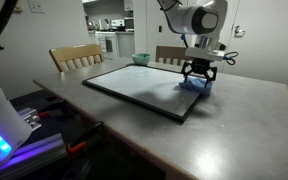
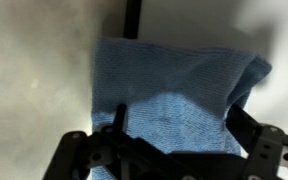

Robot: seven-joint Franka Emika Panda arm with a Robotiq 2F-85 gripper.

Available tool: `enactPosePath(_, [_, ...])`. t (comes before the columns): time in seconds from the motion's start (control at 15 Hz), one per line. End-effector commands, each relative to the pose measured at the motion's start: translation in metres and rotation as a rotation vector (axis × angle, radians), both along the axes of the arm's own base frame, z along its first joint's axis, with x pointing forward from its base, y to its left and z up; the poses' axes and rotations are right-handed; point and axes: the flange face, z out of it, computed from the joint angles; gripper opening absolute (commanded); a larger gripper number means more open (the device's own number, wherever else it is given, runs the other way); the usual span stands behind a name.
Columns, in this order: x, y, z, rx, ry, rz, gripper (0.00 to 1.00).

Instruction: Use the blue towel to erase the drawing on the board

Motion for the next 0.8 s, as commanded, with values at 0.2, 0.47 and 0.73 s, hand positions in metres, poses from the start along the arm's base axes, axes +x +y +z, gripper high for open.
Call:
enactPosePath(0.2, [0.0053,0.0024,-0.0147,-0.010,0.050,0.025,0.68])
enactPosePath(0.47, [0.0091,0.0013,-0.0111,-0.019,0.054,0.034,0.38])
enactPosePath(0.73, [0.0118,0.0024,-0.0089,-0.015,0.065,0.037,0.11])
